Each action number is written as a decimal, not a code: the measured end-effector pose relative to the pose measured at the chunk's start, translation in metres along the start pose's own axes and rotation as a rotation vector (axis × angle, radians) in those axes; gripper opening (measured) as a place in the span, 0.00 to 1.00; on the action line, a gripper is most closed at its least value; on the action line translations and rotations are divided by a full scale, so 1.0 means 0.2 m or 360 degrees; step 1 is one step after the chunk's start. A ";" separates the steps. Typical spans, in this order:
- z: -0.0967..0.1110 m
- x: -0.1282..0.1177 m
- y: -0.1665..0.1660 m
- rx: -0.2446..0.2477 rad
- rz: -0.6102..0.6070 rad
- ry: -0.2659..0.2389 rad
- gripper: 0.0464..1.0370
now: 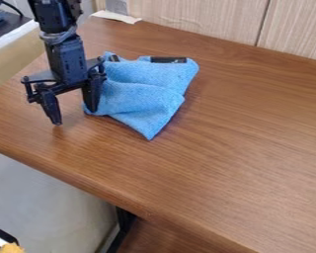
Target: Fold the cloth from right to left
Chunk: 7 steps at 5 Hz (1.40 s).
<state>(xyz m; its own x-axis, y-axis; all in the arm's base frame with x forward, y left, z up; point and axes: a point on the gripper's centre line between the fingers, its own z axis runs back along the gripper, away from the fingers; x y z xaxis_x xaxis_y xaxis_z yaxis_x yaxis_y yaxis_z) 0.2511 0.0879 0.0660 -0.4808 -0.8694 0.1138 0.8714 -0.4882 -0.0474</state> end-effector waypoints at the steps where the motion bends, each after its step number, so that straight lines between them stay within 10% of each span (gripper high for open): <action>1: 0.02 0.01 0.02 -0.0021 -0.0033 0.0016 0.96; 7: 0.50 0.20 0.09 0.0093 -0.0080 0.0392 0.96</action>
